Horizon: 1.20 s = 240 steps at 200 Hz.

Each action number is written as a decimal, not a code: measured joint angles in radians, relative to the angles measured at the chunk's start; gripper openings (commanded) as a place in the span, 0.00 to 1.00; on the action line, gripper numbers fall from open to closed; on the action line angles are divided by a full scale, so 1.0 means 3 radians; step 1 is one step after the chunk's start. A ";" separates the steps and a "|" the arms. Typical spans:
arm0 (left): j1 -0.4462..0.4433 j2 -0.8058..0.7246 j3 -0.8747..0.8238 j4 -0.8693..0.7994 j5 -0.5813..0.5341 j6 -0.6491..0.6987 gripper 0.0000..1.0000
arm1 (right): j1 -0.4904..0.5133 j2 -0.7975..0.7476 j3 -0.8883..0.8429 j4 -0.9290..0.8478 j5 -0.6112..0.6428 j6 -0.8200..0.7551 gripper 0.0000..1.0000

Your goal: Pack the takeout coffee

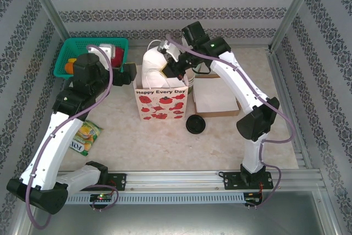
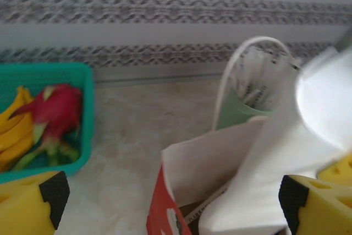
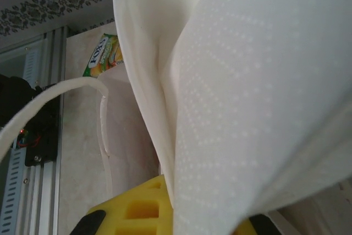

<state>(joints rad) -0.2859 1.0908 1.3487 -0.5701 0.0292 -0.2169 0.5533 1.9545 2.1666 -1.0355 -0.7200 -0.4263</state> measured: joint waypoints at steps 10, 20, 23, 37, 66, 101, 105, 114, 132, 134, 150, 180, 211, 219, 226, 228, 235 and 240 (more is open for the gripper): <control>0.0000 0.0039 0.0069 -0.0088 -0.0023 -0.0109 0.90 | 0.0029 0.0034 0.0009 -0.0036 0.0052 0.0000 0.00; 0.0000 0.0080 0.0103 -0.0148 0.0019 -0.0233 0.83 | 0.0057 0.0078 0.0041 -0.0081 0.0106 -0.0003 0.00; 0.0000 0.0092 0.0109 -0.0167 0.0036 -0.0253 0.81 | 0.0069 0.0090 0.0051 -0.0094 0.0117 -0.0004 0.00; 0.0000 0.0154 0.0112 -0.0225 0.0094 -0.0392 0.73 | 0.0092 0.0149 0.0102 -0.0139 0.0181 -0.0005 0.00; 0.0000 0.0301 0.0104 -0.0264 0.0275 -0.0593 0.60 | 0.0135 0.0263 0.0192 -0.0209 0.0285 -0.0009 0.00; 0.0000 0.0446 0.0100 -0.0273 0.0456 -0.0711 0.44 | 0.0151 0.0411 0.0323 -0.0327 0.0355 -0.0001 0.00; 0.0000 0.0465 0.0100 -0.0275 0.0468 -0.0707 0.44 | 0.0151 0.0423 0.0328 -0.0338 0.0359 -0.0003 0.00; 0.0000 0.0514 0.0099 -0.0281 0.0491 -0.0720 0.43 | 0.0156 0.0453 0.0341 -0.0367 0.0373 -0.0003 0.00; 0.0000 0.0580 0.0078 -0.0296 0.0524 -0.0739 0.41 | 0.0178 0.0533 0.0384 -0.0454 0.0408 -0.0015 0.00; 0.0000 0.0585 0.0072 -0.0296 0.0529 -0.0744 0.40 | 0.0181 0.0546 0.0390 -0.0469 0.0412 -0.0020 0.00; 0.0000 0.0608 0.0039 -0.0298 0.0573 -0.0768 0.39 | 0.0217 0.0657 0.0484 -0.0598 0.0450 -0.0064 0.05; 0.0000 0.0628 0.0019 -0.0298 0.0601 -0.0791 0.39 | 0.0266 0.0871 0.0696 -0.0832 0.0520 -0.0118 0.28; 0.0000 0.0623 0.0018 -0.0298 0.0585 -0.0791 0.42 | 0.0266 0.0847 0.0713 -0.0849 0.0540 -0.0158 0.43; 0.0000 0.0618 0.0018 -0.0298 0.0575 -0.0791 0.43 | 0.0264 0.0825 0.0713 -0.0843 0.0549 -0.0164 0.45; 0.0000 0.0609 0.0018 -0.0298 0.0570 -0.0791 0.45 | 0.0264 0.0800 0.0713 -0.0833 0.0561 -0.0164 0.47; 0.0000 0.0604 0.0018 -0.0296 0.0565 -0.0790 0.45 | 0.0264 0.0792 0.0713 -0.0828 0.0563 -0.0158 0.48; 0.0000 0.0594 0.0018 -0.0296 0.0556 -0.0790 0.45 | 0.0263 0.0763 0.0715 -0.0818 0.0571 -0.0156 0.49; 0.0000 0.0586 0.0018 -0.0296 0.0544 -0.0791 0.46 | 0.0262 0.0738 0.0715 -0.0811 0.0575 -0.0163 0.50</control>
<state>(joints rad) -0.2859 1.2667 1.3540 -0.6590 0.1925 -0.4541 0.6319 2.1757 2.3810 -1.2789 -0.5476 -0.4751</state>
